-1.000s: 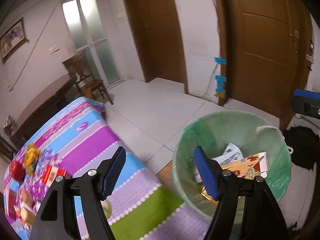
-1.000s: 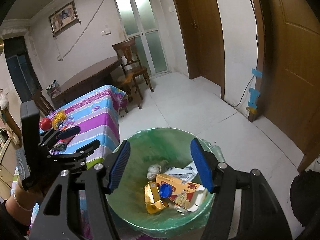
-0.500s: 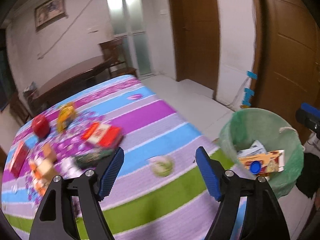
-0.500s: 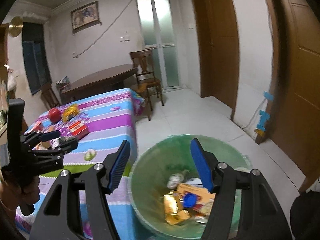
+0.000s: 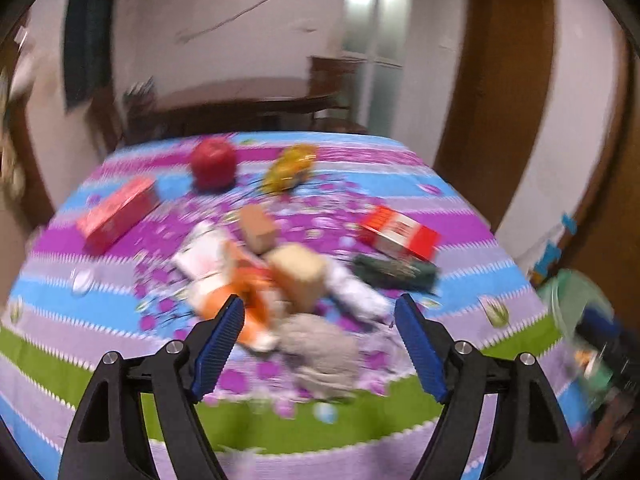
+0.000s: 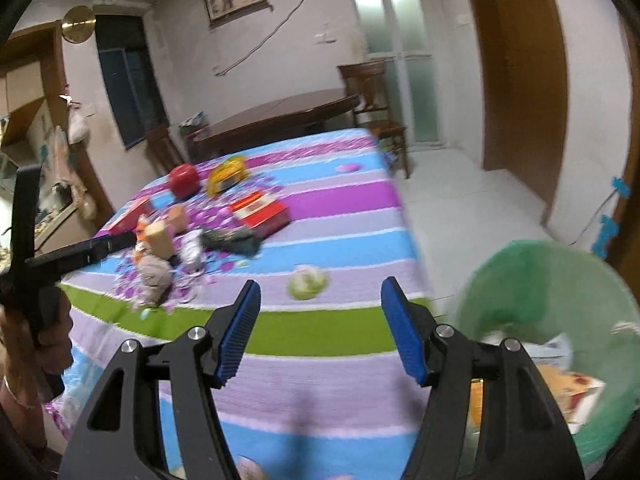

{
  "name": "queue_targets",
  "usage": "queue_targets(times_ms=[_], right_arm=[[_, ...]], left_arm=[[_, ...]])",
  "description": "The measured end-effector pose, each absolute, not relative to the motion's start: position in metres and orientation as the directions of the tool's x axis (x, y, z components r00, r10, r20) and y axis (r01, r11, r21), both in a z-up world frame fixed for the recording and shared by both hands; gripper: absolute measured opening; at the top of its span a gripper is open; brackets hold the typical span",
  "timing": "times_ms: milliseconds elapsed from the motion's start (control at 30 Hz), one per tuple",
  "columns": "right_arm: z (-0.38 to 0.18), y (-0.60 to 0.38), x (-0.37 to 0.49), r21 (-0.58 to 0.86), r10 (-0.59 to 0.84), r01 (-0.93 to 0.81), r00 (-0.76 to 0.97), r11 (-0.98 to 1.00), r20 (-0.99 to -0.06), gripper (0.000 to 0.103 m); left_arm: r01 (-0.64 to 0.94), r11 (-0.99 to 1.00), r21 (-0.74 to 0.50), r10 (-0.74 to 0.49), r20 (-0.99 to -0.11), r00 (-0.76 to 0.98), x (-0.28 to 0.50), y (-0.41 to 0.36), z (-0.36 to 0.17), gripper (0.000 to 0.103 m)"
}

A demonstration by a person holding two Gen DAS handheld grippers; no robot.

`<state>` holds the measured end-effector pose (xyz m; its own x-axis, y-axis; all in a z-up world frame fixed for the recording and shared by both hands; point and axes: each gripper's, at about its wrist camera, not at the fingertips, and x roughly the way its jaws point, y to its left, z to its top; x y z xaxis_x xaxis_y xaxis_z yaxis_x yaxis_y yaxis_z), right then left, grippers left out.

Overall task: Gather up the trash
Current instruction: 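Grasp the crumpled orange-white paper cup with the left gripper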

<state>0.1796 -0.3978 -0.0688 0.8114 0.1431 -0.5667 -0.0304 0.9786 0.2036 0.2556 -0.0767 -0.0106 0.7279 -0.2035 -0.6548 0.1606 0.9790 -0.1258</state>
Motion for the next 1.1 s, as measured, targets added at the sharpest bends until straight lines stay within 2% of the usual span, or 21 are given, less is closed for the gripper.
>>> queue_targets(times_ms=[100,200,367,400,433,500,533,600,633,667,833,933,1100], right_arm=[[-0.075,-0.380,0.185,0.239,0.202,-0.072,0.790,0.968,-0.579,0.060],[-0.080,-0.366,0.185,0.248,0.237,-0.107,0.776,0.963,-0.585,0.060],[-0.088,-0.361,0.181,0.274,0.275,-0.131,0.755,0.953,-0.596,0.060],[-0.089,-0.362,0.180,0.275,0.276,-0.131,0.752,0.953,-0.599,0.060],[-0.090,-0.363,0.180,0.276,0.275,-0.127,0.750,0.953,-0.602,0.060],[-0.092,-0.368,0.177,0.290,0.275,-0.116,0.747,0.950,-0.605,0.060],[-0.094,-0.371,0.177,0.296,0.275,-0.110,0.748,0.949,-0.604,0.060],[-0.095,-0.376,0.176,0.311,0.280,-0.104,0.750,0.945,-0.600,0.060],[-0.095,-0.378,0.174,0.319,0.283,-0.102,0.751,0.942,-0.596,0.060],[-0.096,-0.379,0.175,0.321,0.283,-0.101,0.752,0.942,-0.595,0.060],[-0.095,-0.375,0.175,0.325,0.298,-0.118,0.753,0.938,-0.587,0.060],[-0.095,-0.369,0.175,0.320,0.307,-0.134,0.748,0.938,-0.588,0.060],[-0.093,-0.355,0.178,0.315,0.337,-0.176,0.736,0.933,-0.587,0.060]], left_arm=[[0.065,0.973,-0.220,-0.200,-0.678,0.708,0.280,-0.038,-0.004,0.084],[0.017,0.940,-0.340,-0.280,-0.742,0.609,0.316,-0.015,-0.013,0.085],[-0.034,0.933,-0.358,-0.274,-0.770,0.576,0.350,-0.016,-0.024,0.084],[-0.031,0.928,-0.370,-0.296,-0.788,0.540,0.360,-0.018,-0.031,0.080],[-0.038,0.927,-0.374,-0.301,-0.799,0.520,0.365,-0.020,-0.037,0.067],[-0.059,0.906,-0.419,-0.340,-0.804,0.488,0.374,-0.017,-0.049,0.054],[-0.058,0.899,-0.434,-0.355,-0.800,0.484,0.374,-0.015,-0.052,0.039],[-0.039,0.898,-0.438,-0.366,-0.793,0.488,0.366,-0.010,-0.046,0.017],[-0.030,0.894,-0.448,-0.377,-0.786,0.490,0.362,-0.007,-0.043,0.011],[-0.017,0.888,-0.460,-0.392,-0.773,0.499,0.355,-0.002,-0.040,0.011],[0.048,0.902,-0.429,-0.382,-0.744,0.548,0.307,0.027,-0.014,0.011],[0.091,0.925,-0.368,-0.354,-0.753,0.554,0.274,0.043,-0.001,0.011],[0.172,0.982,-0.084,-0.171,-0.791,0.588,0.227,0.058,0.013,0.011]])
